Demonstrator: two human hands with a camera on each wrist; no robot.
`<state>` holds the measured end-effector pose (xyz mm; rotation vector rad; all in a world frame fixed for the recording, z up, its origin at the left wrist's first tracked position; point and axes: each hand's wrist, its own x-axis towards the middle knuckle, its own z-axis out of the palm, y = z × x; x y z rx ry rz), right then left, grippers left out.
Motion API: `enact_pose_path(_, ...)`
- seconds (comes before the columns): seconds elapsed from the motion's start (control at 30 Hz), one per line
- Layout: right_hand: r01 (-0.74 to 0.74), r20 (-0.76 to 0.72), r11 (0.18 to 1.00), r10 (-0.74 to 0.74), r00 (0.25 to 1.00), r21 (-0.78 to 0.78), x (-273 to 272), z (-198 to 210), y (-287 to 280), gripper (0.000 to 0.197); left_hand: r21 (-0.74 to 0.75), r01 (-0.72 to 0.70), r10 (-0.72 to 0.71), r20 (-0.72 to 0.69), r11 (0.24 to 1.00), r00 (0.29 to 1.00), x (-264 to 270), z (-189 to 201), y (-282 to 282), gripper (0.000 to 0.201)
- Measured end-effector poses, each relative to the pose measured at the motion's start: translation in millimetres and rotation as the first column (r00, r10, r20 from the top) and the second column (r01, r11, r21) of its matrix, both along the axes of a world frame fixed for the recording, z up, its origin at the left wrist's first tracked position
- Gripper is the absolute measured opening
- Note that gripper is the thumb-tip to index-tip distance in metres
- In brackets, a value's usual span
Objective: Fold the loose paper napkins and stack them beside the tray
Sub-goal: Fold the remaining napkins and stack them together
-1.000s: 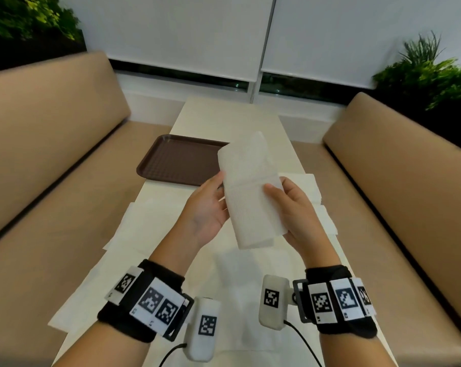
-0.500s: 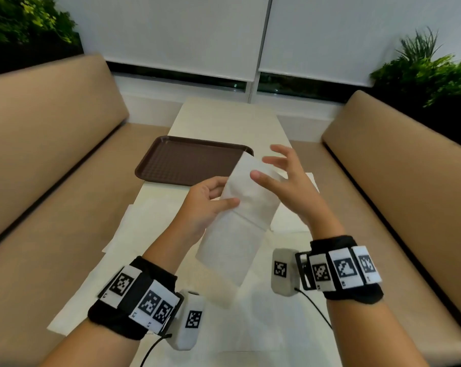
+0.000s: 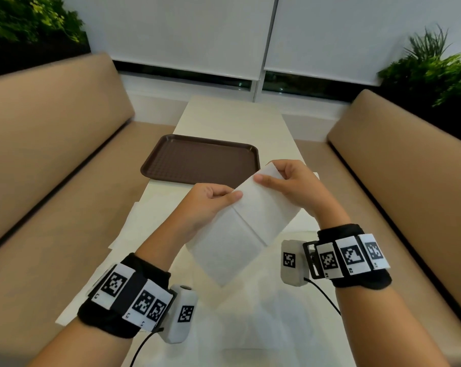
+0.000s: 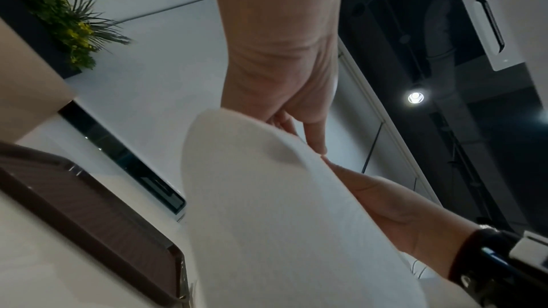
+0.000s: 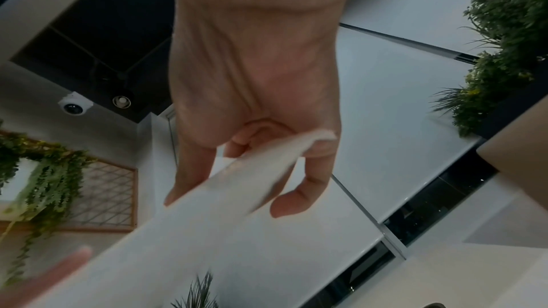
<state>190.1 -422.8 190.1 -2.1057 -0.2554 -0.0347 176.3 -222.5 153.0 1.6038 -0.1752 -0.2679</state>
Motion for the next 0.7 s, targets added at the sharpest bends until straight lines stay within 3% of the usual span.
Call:
enact_pose_path(0.2,0.148,0.016,0.984,-0.151,0.988,0.103,-9.3,-16.2,-24.2,0.017,0.081,-0.010,0.011,-0.008,0.997,1.000,-0.4,-18.9,7.4,0.012)
enact_pose_path(0.3,0.223,-0.090,0.963,-0.212,0.973,0.148,-20.5,-46.8,-46.1,0.018,0.160,0.113,-0.110,-0.022,0.981,0.994,-0.4,-38.4,12.7,0.013)
enact_pose_path(0.43,0.327,-0.283,0.928,-0.269,0.921,0.181,-39.1,-94.6,-78.5,0.017,0.134,0.231,-0.220,-0.091,0.964,0.971,6.0,-66.4,9.3,0.015)
enact_pose_path(0.5,0.400,-0.359,0.894,-0.313,0.879,0.201,-44.2,-113.5,-92.7,0.023,0.175,0.261,-0.244,-0.115,0.949,0.963,17.9,-81.1,-4.7,0.034)
enact_pose_path(0.57,0.463,-0.338,0.866,-0.385,0.859,0.189,-41.7,-128.5,-108.2,0.021,0.199,0.271,-0.243,-0.157,0.942,0.957,33.0,-90.4,-27.9,0.042)
enact_pose_path(0.63,0.507,-0.260,0.849,-0.461,0.848,0.148,-31.6,-137.5,-125.4,0.014,0.158,0.233,-0.200,-0.198,0.960,0.960,52.2,-94.6,-55.7,0.035)
enact_pose_path(0.7,0.556,-0.208,0.826,-0.530,0.822,0.089,-15.1,-140.3,-143.5,0.021,0.078,0.217,-0.195,-0.223,0.973,0.955,71.2,-97.3,-84.6,0.027)
